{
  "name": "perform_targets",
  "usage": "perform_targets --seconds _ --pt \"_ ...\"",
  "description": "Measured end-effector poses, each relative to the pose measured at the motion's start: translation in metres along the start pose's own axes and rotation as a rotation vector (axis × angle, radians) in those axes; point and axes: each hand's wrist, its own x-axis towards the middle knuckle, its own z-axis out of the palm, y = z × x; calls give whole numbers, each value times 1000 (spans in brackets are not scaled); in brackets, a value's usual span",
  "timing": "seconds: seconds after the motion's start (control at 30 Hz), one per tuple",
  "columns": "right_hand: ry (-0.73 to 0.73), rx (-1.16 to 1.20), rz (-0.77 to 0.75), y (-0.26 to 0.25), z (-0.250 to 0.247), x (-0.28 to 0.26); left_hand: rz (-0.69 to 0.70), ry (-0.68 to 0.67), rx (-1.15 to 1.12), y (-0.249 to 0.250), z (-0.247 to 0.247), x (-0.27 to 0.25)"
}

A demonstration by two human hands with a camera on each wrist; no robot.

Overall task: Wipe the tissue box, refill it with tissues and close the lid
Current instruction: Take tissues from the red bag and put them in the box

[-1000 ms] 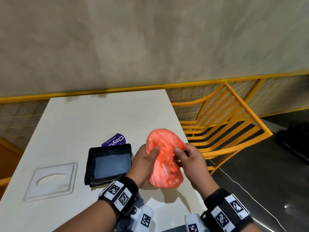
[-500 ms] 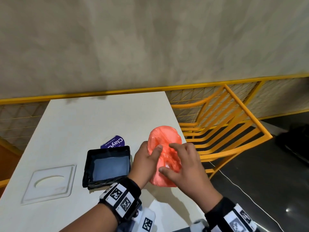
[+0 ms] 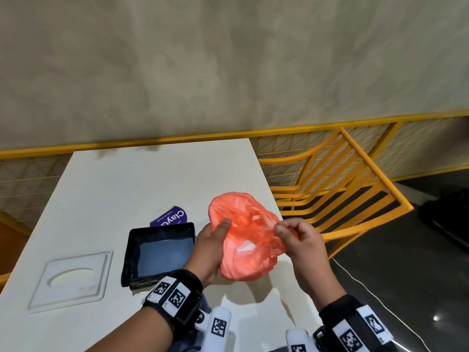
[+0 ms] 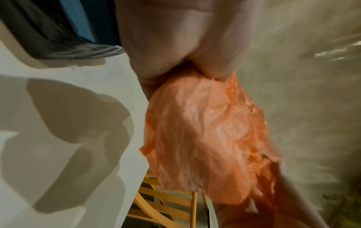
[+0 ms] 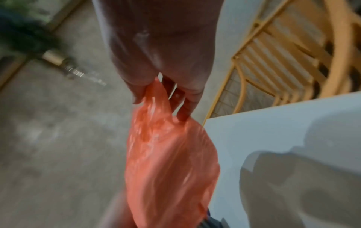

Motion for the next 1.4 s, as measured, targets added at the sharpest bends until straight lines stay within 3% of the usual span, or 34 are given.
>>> perform_targets --seconds 0.17,0.37,0.53,0.67,0.73,0.77,0.83,0.87,0.93,1.0,1.07,1.17,1.3,1.4 --pt "28 229 227 17 -9 12 -163 -123 15 -15 -11 9" --pt "-3 139 390 64 -10 2 -311 -216 195 -58 -13 14" --pt "6 30 410 92 -14 -7 -318 -216 372 -89 -13 17" --pt "-10 -277 274 105 -21 -10 -129 -156 657 -95 -14 21" --pt "-72 -451 155 103 -25 -13 120 -83 886 -91 -16 17" --pt "-136 -531 91 101 -25 -14 335 -69 995 -85 -15 13" --pt "-293 -680 8 101 -24 -14 719 -217 1234 -71 -8 1" --pt "-370 -770 2 101 -23 -12 814 -353 1366 -68 -5 -2" --pt "-460 -936 16 103 -21 -7 829 -635 1650 -64 1 -6" --pt "-462 -1026 61 102 -21 -3 732 -734 1819 -66 0 -9" --pt "-404 -1078 111 99 -25 0 617 -695 1892 -66 -7 -9" --pt "-364 -1137 146 91 -32 2 566 -563 1951 -63 -17 -4" --pt "-379 -1283 33 77 -30 2 601 -303 1991 -42 -6 1" --pt "-344 -1328 -41 73 -25 3 543 -158 2030 -27 -1 3"
